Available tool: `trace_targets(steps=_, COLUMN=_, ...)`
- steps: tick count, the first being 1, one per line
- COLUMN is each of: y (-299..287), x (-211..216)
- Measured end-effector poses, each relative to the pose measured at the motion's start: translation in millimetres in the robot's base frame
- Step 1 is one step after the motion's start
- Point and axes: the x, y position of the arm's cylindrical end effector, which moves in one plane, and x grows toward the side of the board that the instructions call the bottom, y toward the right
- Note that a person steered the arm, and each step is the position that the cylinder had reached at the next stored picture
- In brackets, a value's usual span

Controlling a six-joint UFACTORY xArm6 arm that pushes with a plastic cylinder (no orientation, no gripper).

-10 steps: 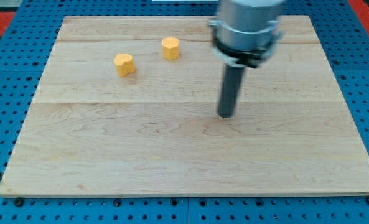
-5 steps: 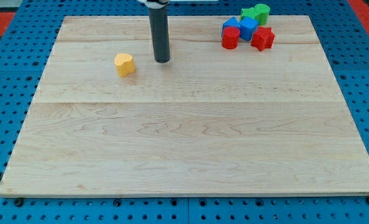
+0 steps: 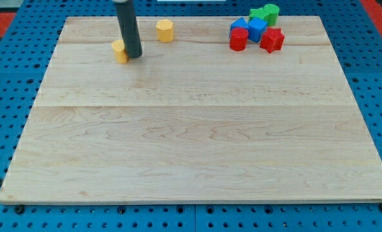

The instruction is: Move yellow blocks upwards

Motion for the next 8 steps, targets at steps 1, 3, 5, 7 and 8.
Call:
trace_targets(steps=1, y=-4.9, x=36.0)
trace_targets(steps=3, y=-27.5, x=-5.3)
trace_targets(steps=5, y=-13.9, x=20.7)
trace_targets(steps=7, y=45.2, x=-7.2)
trace_targets(steps=8, y=58.8, x=-10.3)
